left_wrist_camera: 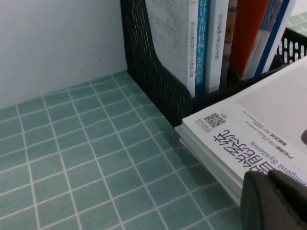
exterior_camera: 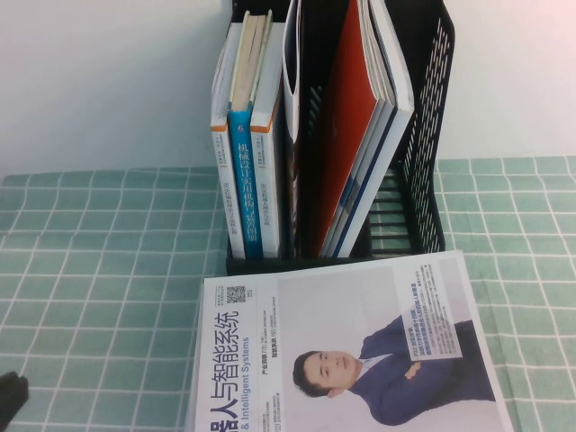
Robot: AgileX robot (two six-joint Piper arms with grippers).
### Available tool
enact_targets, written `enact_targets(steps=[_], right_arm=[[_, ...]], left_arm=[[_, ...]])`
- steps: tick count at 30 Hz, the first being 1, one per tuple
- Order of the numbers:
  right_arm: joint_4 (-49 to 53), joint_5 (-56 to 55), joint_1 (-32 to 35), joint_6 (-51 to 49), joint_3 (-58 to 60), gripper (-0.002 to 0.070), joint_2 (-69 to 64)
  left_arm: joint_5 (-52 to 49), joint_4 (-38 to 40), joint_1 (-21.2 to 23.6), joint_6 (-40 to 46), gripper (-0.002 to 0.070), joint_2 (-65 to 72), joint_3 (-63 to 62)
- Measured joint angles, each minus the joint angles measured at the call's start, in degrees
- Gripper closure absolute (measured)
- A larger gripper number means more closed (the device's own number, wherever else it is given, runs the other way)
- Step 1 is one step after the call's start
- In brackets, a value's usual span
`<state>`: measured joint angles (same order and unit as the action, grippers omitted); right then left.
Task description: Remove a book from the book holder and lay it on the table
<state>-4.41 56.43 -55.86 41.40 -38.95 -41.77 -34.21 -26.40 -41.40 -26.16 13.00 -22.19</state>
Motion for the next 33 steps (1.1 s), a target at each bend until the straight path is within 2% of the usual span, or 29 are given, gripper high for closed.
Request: enact_targets(steps=[3, 6, 10, 15, 20, 28, 30, 33], right_arm=[[12.4, -2.9, 0.0, -9.7, 0.4, 0.0678, 1.6], [16.7, -8.2, 0.0, -14.6, 2.1, 0.0678, 4.5], [13.7, -16.5, 0.0, -16.0, 7.3, 0.0678, 10.4], [6.5, -22.6, 0.0, -16.4, 16.1, 0.0678, 18.1], [1.4, -23.2, 0.0, -16.8, 20.1, 0.0678, 23.0], [-4.7, -21.2, 0.0, -16.9, 20.4, 0.0678, 23.7], [-4.6, -21.2, 0.0, -16.9, 20.4, 0.0678, 23.7], [1.6, -21.2, 0.0, -17.4, 20.4, 0.0678, 23.8]], left_arm=[[3.6, -0.5, 0.0, 0.2, 0.0678, 0.0, 3.5], [12.1, -1.2, 0.0, 0.2, 0.0678, 0.0, 7.8], [21.5, -2.9, 0.0, 0.2, 0.0678, 0.1, 12.5], [23.8, -4.1, 0.0, 0.2, 0.0678, 0.1, 14.1], [24.0, -4.1, 0.0, 0.2, 0.0678, 0.1, 14.2], [24.1, -4.1, 0.0, 0.2, 0.0678, 0.1, 14.2], [24.1, -4.1, 0.0, 0.2, 0.0678, 0.1, 14.2], [24.1, -4.1, 0.0, 0.2, 0.0678, 0.1, 14.2]])
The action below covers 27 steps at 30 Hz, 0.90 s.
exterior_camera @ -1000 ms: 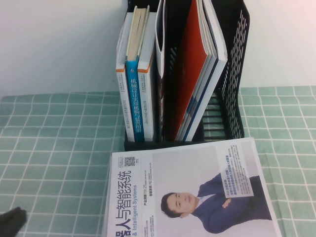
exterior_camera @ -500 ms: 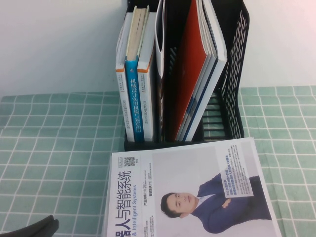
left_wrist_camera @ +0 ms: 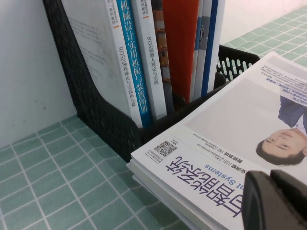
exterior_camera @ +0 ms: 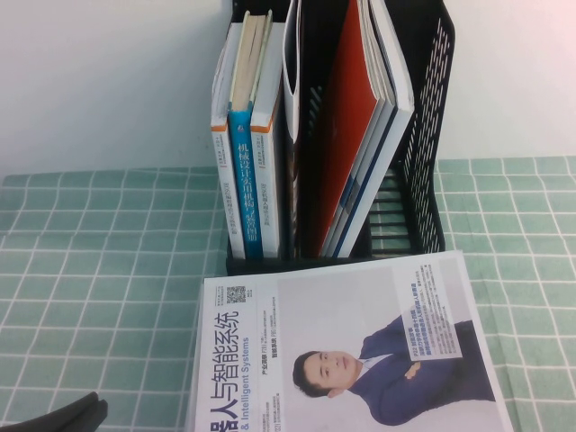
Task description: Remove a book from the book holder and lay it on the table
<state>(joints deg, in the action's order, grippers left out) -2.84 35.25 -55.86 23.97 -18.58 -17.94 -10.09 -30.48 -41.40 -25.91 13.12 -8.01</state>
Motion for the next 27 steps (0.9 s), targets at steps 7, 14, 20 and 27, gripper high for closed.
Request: enact_targets(steps=[7, 14, 20, 27], right_arm=[[13.2, -4.5, 0.5, -5.6, 0.1, 0.0678, 0.3], [20.8, -8.5, 17.1, -17.6, 0.2, 0.0678, 3.0], [21.1, -10.7, 37.7, -18.3, 0.2, 0.0678, 9.1], [21.1, -11.1, 53.0, -21.0, 5.2, 0.0678, 18.0]], left_arm=[[0.0, 0.0, 0.0, 0.0, 0.0678, 0.0, 0.0], [0.0, 0.0, 0.0, 0.0, 0.0678, 0.0, 0.0], [0.0, 0.0, 0.0, 0.0, 0.0678, 0.0, 0.0], [0.0, 0.0, 0.0, 0.0, 0.0678, 0.0, 0.0]])
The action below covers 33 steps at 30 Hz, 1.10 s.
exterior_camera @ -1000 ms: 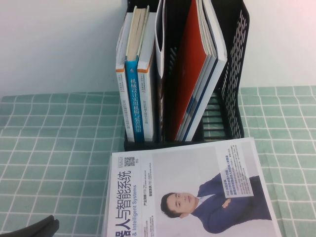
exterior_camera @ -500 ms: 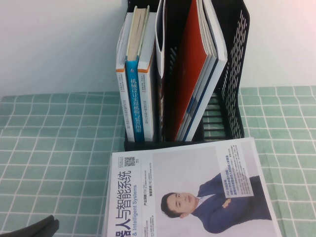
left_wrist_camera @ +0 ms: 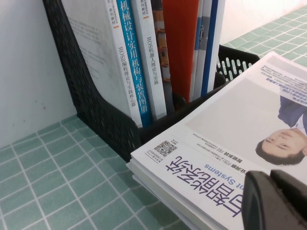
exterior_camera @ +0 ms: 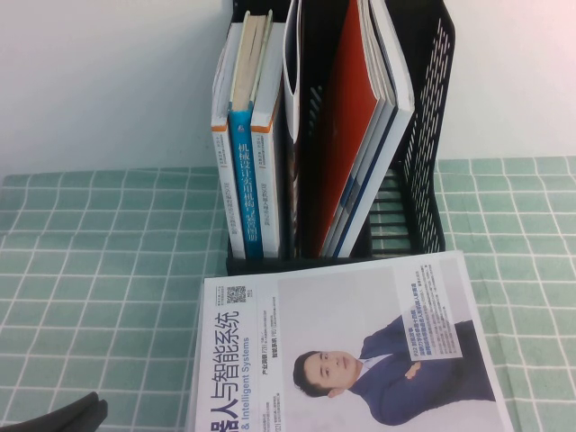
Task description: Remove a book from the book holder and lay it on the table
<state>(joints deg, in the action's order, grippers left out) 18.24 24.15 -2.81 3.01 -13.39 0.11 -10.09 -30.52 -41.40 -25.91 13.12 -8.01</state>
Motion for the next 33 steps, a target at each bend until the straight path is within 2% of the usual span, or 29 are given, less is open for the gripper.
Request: enact_targets(steps=[5, 12, 22, 33], right_arm=[[-3.0, 0.8, 5.3, -1.0, 5.6, 0.0678, 0.5], [-7.1, 0.3, 6.4, -1.7, 14.1, 0.0678, 0.5], [-8.9, -2.6, 6.7, 2.4, 14.8, 0.0678, 0.6], [-15.8, -3.1, 6.7, 8.3, 14.9, 0.0678, 0.6]], left_arm=[[0.1, 0.0, 0.0, 0.0, 0.0678, 0.0, 0.0], [0.2, -0.2, 0.0, 0.0, 0.0678, 0.0, 0.0], [0.2, -0.5, 0.0, 0.0, 0.0678, 0.0, 0.0], [0.2, -0.5, 0.0, 0.1, 0.0678, 0.0, 0.0]])
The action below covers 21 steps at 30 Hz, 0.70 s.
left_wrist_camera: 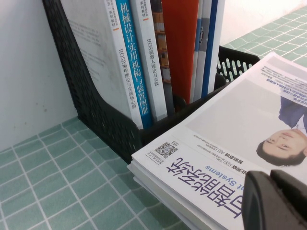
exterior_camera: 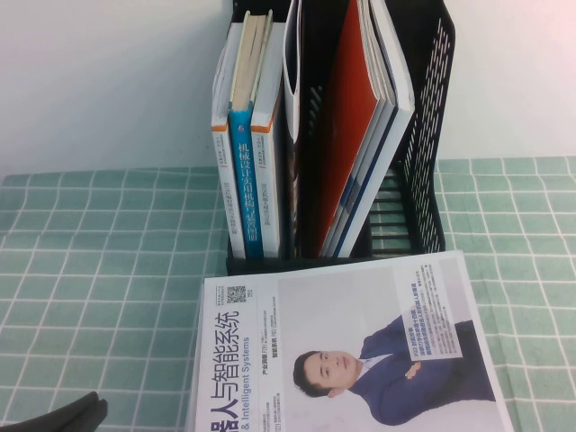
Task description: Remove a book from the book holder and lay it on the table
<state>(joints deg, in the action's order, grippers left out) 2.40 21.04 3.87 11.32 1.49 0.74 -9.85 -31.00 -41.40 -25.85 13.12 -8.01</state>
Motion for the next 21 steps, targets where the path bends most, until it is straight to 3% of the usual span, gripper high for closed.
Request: enact_targets(steps=[11, 21], right_arm=[[-1.2, 0.0, 0.0, -10.0, 0.0, 0.0678, 0.0], [-1.2, 0.0, -2.2, -11.3, 0.0, 0.0678, 0.0]], left_arm=[[0.0, 0.0, 0.0, 0.0, 0.0678, 0.0, 0.0], [0.0, 0.0, 0.0, 0.0, 0.0678, 0.0, 0.0]])
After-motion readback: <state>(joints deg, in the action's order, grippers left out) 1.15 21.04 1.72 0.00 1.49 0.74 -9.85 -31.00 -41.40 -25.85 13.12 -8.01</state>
